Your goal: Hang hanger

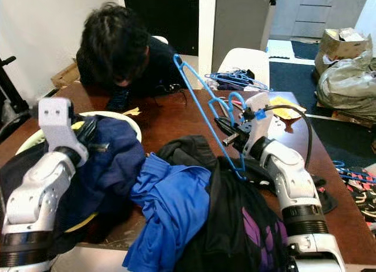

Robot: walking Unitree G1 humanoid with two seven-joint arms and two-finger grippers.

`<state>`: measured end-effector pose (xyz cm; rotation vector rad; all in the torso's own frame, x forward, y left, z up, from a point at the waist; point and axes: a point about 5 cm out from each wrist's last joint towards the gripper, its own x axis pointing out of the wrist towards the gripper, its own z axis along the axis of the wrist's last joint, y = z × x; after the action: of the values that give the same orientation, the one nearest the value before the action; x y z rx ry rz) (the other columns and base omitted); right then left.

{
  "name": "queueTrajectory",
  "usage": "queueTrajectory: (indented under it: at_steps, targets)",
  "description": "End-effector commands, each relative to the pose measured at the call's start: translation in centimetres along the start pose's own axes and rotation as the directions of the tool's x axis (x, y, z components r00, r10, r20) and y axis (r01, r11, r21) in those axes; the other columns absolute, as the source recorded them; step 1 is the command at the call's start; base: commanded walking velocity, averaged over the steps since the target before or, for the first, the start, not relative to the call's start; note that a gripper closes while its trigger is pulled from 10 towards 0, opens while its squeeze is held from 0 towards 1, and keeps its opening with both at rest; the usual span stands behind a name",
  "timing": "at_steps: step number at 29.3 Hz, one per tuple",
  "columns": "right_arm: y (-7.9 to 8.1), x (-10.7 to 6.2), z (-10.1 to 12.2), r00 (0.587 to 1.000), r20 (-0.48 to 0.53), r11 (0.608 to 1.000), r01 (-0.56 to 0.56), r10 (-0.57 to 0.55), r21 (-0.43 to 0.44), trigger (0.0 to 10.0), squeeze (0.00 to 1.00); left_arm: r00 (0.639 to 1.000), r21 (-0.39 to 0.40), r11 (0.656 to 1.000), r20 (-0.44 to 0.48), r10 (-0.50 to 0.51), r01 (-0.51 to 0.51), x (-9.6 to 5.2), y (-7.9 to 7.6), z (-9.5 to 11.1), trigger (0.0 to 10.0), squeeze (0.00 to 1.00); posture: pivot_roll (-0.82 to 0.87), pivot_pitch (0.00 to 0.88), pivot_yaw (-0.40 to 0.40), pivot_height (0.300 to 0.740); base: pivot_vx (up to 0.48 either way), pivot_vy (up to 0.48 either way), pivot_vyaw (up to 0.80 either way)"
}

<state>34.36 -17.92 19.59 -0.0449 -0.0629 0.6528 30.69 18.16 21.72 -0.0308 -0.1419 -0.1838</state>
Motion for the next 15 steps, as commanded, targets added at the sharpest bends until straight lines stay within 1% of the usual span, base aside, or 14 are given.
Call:
queueTrajectory:
  at_steps: [1,2,3,4,6,7,9,10,11,12,15]
  targets:
    - [0.0,0.1,0.5,1.000,0.014,1.000,0.000,0.000,-0.013,10.0,0.00,0.979,0.005,0.980,0.033,-0.199,0.199,-0.2,-3.4,1.3,0.0,0.00,0.04,0.000,-0.002,0.740,0.000,0.000,0.00]
    - [0.0,0.1,0.5,1.000,0.015,1.000,0.000,0.000,-0.013,10.0,0.00,0.965,0.016,0.966,0.035,-0.259,0.258,-0.5,-4.4,1.6,0.0,0.00,0.04,0.000,-0.002,0.740,0.000,0.000,0.00]
    - [0.0,0.1,0.5,1.000,0.015,1.000,0.000,0.000,-0.013,10.0,0.00,0.965,0.016,0.966,0.035,-0.259,0.258,-0.5,-4.4,1.6,0.0,0.00,0.04,0.000,-0.002,0.740,0.000,0.000,0.00]
    - [0.0,0.1,0.4,1.000,0.015,1.000,0.000,0.001,-0.013,10.0,0.00,0.959,0.021,0.959,0.033,-0.282,0.281,-0.6,-4.8,1.7,0.0,0.00,0.04,0.000,-0.002,0.740,0.000,0.000,0.00]
    - [0.0,0.1,0.4,1.000,0.015,1.000,0.000,0.001,-0.013,10.0,0.00,0.959,0.021,0.959,0.033,-0.282,0.281,-0.6,-4.8,1.7,0.0,0.00,0.04,0.000,-0.002,0.740,0.000,0.000,0.00]
    - [0.0,0.0,0.4,1.000,0.012,1.000,0.000,0.001,-0.013,10.0,0.00,0.947,0.024,0.947,0.006,-0.321,0.321,-1.1,-5.3,1.4,0.0,0.00,0.04,0.000,-0.002,0.740,0.000,0.000,0.00]
    - [0.0,0.0,0.4,1.000,0.012,1.000,0.000,0.001,-0.013,10.0,0.00,0.947,0.024,0.947,0.006,-0.321,0.321,-1.1,-5.3,1.4,0.0,0.00,0.04,0.000,-0.002,0.740,0.000,0.000,0.00]
    - [0.0,0.0,0.3,1.000,0.010,1.000,0.000,0.000,-0.013,10.0,0.00,0.930,0.030,0.929,-0.010,-0.368,0.368,-1.6,-5.8,1.2,0.0,0.00,0.04,0.000,-0.002,0.740,0.000,0.000,0.00]
    - [0.0,0.0,0.3,1.000,0.010,1.000,0.000,0.000,-0.013,10.0,0.00,0.930,0.030,0.929,-0.010,-0.368,0.368,-1.6,-5.8,1.2,0.0,0.00,0.04,0.000,-0.002,0.740,0.000,0.000,0.00]
    - [0.0,0.0,0.3,1.000,0.009,1.000,0.001,-0.001,-0.012,10.0,0.00,0.919,0.037,0.919,-0.006,-0.393,0.393,-1.9,-6.1,1.5,0.0,0.00,0.05,0.000,-0.003,0.740,0.000,0.000,0.00]
    - [0.0,0.0,0.3,1.000,0.009,1.000,0.001,-0.001,-0.012,10.0,0.00,0.919,0.037,0.919,-0.006,-0.393,0.393,-1.9,-6.1,1.5,0.0,0.00,0.05,0.000,-0.003,0.740,0.000,0.000,0.00]
